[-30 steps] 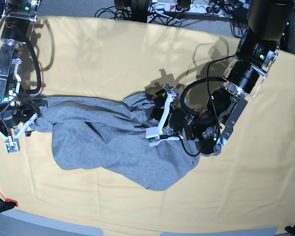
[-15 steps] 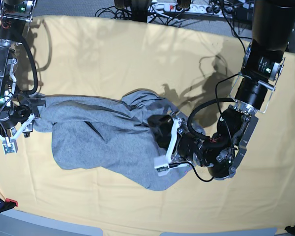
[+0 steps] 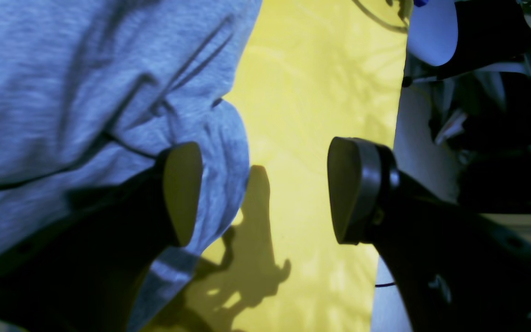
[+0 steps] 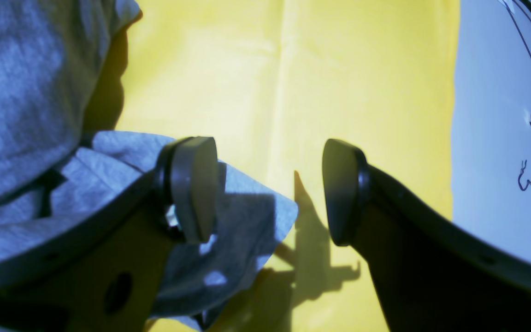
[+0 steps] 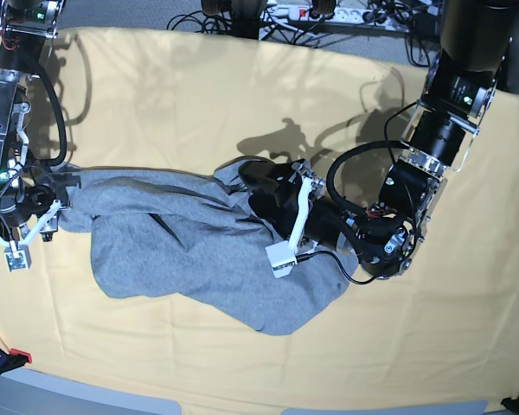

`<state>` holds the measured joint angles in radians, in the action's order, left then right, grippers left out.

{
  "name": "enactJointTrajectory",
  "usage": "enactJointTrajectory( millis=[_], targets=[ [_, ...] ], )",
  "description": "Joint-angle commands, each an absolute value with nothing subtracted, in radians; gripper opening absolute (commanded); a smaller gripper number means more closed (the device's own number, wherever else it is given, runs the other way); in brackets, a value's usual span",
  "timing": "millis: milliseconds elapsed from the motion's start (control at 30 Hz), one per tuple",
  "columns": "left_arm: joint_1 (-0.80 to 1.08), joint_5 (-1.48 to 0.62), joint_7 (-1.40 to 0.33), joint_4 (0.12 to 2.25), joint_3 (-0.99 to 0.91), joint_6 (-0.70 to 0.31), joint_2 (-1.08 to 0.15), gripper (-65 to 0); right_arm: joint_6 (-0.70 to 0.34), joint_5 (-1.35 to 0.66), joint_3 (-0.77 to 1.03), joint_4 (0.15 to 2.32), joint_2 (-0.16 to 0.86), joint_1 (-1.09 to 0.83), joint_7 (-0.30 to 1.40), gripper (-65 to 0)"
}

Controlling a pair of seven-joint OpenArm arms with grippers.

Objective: Layout the t-shirt on the table in an organized manner, then fold the t-shirt properly
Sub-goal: 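Pull the grasped fabric away from the right gripper with the left gripper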

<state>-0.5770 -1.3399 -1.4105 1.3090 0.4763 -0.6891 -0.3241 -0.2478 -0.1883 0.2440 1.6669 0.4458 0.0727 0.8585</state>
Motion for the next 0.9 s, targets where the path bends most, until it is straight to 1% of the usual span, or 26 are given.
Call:
enactJointTrajectory(
  millis=[0,100,300,400,533,567,600,633,700,733,767,867],
  targets=[
    [-0.603,-1.346,-1.396,1.323,0.467,-0.698,-0.324,-20.9,-0.244,-0.187,0.249,1.682,0.466,0.094,0.843,-27.3],
    [-0.591,-1.267,-1.396,1.323,0.468,-0.698,-0.321,-20.9,-0.243,-0.187,0.249,1.682,0.466,0.094,0.843,-27.3],
    [-0.531,-0.986,-1.396,1.323,0.482,-0.698,-0.318,-20.9,-0.243,-0.187,0.249,1.682,0.466,0.094,0.842,-27.3],
    [-0.510,-0.900,-1.301,1.323,0.484,-0.698,-0.318,-20.9,-0.242,-0.187,0.249,1.682,0.466,0.094,0.842,-27.3],
    [-0.486,-0.854,-1.192,1.323,0.484,-0.698,-0.318,-21.0,-0.234,-0.187,0.249,1.682,0.466,0.094,0.843,-27.3],
    [-0.479,-0.843,-1.184,1.323,0.484,-0.698,-0.316,-23.3,-0.226,-0.187,0.249,1.682,0.466,0.094,0.843,-27.3],
    [-0.476,-0.838,-1.186,1.323,0.484,-0.698,-0.315,-28.9,-0.219,-0.187,0.249,1.682,0.466,0.094,0.842,-27.3],
    [-0.475,-0.839,-1.197,1.323,0.484,-0.698,-0.313,-37.5,-0.217,-0.187,0.249,1.682,0.466,0.094,0.842,-27.3],
    [-0.479,-0.861,-1.236,1.324,0.484,-0.698,-0.313,-56.9,-0.220,-0.187,0.249,1.682,0.466,0.094,0.842,-27.3],
    [-0.484,-0.888,-1.263,1.325,0.484,-0.698,-0.313,-62.6,-0.225,-0.187,0.249,1.682,0.466,0.094,0.842,-27.3],
    [-0.493,-0.922,-1.291,1.327,0.484,-0.698,-0.313,-63.8,-0.234,-0.187,0.249,1.682,0.466,0.094,0.843,-27.3],
    [-0.526,-1.042,-1.362,1.347,0.481,-0.698,-0.317,-63.8,-0.253,-0.188,0.249,1.682,0.466,0.094,0.843,-27.3]
  ],
)
